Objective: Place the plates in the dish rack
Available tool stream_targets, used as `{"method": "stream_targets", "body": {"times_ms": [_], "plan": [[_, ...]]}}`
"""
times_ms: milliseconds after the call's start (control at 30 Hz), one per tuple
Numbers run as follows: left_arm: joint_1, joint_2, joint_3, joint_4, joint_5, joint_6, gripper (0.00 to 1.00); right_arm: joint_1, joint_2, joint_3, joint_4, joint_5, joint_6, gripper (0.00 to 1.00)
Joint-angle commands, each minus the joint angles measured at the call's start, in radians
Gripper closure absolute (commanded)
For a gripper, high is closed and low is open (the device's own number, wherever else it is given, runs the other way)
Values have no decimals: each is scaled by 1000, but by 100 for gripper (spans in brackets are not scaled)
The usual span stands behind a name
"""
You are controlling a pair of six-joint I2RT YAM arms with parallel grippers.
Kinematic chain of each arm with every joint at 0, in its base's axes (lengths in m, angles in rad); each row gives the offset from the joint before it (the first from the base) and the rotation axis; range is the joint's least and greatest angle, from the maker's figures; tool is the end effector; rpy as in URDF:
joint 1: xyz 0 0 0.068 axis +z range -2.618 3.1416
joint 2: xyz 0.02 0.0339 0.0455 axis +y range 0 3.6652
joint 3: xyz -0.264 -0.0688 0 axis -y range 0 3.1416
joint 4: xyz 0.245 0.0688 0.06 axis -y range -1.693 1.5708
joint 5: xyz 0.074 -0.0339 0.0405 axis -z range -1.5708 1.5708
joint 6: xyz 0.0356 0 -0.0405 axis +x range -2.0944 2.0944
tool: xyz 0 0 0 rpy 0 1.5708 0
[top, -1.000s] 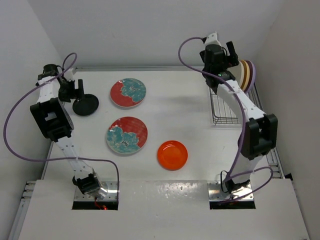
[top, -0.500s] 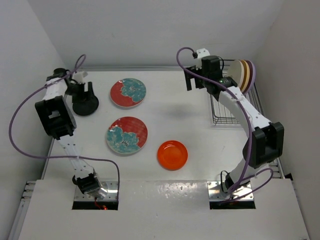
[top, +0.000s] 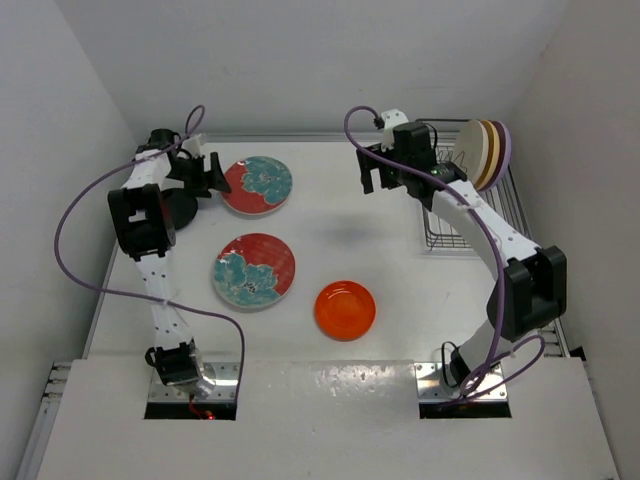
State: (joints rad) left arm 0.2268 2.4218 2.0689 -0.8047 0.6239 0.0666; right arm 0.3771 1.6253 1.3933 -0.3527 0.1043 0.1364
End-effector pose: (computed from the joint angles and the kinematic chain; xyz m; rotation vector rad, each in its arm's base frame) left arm 0.5021 0.0945 0.1649 -0.0323 2.5589 -0.7363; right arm 0.3527 0.1357 0.3188 -0.1989 2.1485 0.1854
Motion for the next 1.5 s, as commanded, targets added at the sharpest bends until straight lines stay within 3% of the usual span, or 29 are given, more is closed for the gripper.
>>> {"method": "stream_targets", "body": {"times_ms": [0, 100, 233, 367, 433, 467, 533, 700, 967, 1067, 1200, 1300, 1467], "plan": [[-41, 49, 37, 32, -7, -68, 11, 14, -71, -14, 54, 21, 8, 1], [-59, 95, 37, 32, 11, -77, 19, 14, -81, -11, 49, 40, -4, 1], [-79, 131, 46, 32, 66, -77, 44, 16, -81, -5, 60, 51, -18, 1], [-98, 169, 66, 32, 127, -88, 58, 19, -79, 1, 67, 51, -11, 1], [-98, 180, 77, 42, 137, -100, 70, 25, -79, 1, 63, 52, -11, 1], [-98, 180, 77, 51, 137, -109, 85, 23, -78, 1, 61, 51, -11, 1], [-98, 191, 98, 52, 149, -119, 100, 26, -71, 3, 55, 52, -12, 1], [-107, 163, 120, 70, 233, -129, 100, 29, -61, 0, 40, 48, -8, 1], [-196, -87, 207, 177, 243, -119, 100, 22, 41, 64, -31, -332, -43, 1], [-254, -167, 194, 188, 175, -53, 100, 8, 70, 78, -26, -374, -24, 1], [-305, -266, 154, 188, 201, 18, 100, -13, 51, 38, 73, -403, 6, 1], [-314, -276, 163, 188, 321, 7, 100, -52, 28, -22, 142, -469, 31, 1], [-336, -296, 172, 158, 382, -17, 100, -78, 45, -31, 202, -546, 14, 1]]}}
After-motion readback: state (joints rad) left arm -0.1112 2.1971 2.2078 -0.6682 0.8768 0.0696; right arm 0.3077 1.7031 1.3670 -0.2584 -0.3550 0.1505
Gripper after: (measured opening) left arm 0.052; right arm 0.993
